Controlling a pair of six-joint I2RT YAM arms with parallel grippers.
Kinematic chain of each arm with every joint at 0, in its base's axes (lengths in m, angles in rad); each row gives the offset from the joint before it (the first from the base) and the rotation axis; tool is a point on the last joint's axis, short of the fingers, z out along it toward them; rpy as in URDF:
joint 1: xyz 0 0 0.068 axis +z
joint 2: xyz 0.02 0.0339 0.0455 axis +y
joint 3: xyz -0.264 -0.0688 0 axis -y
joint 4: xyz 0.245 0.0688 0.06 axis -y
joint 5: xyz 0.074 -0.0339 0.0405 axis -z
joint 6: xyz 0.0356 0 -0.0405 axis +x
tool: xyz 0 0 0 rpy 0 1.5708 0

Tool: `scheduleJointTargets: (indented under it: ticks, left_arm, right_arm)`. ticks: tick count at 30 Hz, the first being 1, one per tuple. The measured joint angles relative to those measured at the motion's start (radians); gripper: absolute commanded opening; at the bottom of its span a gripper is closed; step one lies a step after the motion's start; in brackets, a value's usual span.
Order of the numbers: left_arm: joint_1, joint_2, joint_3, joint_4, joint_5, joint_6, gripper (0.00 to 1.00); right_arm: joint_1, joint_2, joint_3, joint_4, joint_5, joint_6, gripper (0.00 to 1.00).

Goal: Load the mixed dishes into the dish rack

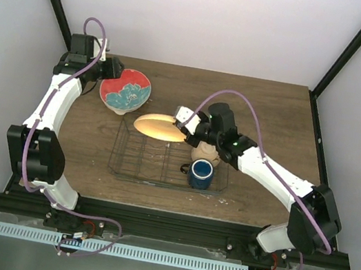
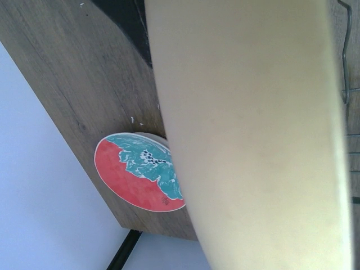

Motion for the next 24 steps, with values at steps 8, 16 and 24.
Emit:
scheduleJointTargets:
  ticks: [8,16,24]
  left_arm:
    - [0.0,0.0,-0.011,-0.002,0.0,0.001,0.57]
    - [0.0,0.0,-0.013,-0.004,0.0,0.006,0.57]
    - [0.0,0.0,-0.013,-0.012,-0.009,0.017,0.57]
  right_arm:
    - [0.0,0.012,-0.033,0.073,-0.007,-0.069,0.01]
    - [0.0,0.058,-0.04,0.119,-0.006,-0.1,0.01]
    - [0.0,0.095,-0.047,0.132,-0.008,-0.09,0.11]
